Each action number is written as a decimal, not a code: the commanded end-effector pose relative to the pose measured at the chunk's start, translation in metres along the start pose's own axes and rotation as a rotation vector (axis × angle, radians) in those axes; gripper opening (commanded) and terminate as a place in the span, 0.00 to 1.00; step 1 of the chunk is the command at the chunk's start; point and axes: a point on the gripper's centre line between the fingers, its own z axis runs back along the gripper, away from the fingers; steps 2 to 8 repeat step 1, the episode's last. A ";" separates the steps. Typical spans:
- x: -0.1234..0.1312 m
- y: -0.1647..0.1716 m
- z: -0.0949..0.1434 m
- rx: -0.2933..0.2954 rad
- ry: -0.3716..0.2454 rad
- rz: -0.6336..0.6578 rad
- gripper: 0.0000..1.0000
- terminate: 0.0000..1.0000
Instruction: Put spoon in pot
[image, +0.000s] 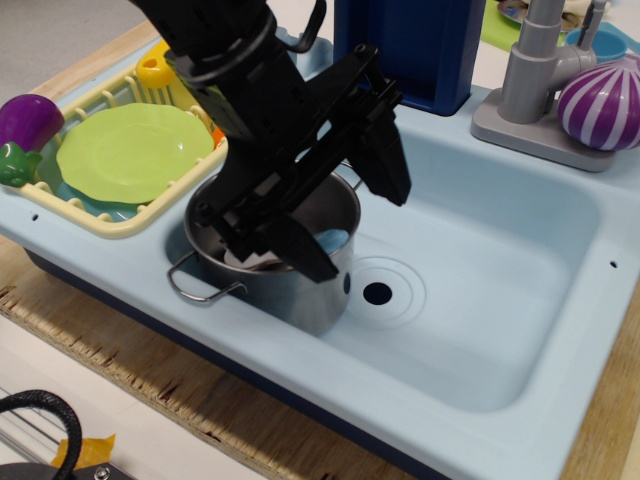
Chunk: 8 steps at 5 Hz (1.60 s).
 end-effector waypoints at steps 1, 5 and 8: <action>-0.002 -0.003 0.002 -0.012 0.001 -0.012 1.00 1.00; -0.002 -0.003 0.002 -0.012 0.001 -0.012 1.00 1.00; -0.002 -0.003 0.002 -0.012 0.001 -0.012 1.00 1.00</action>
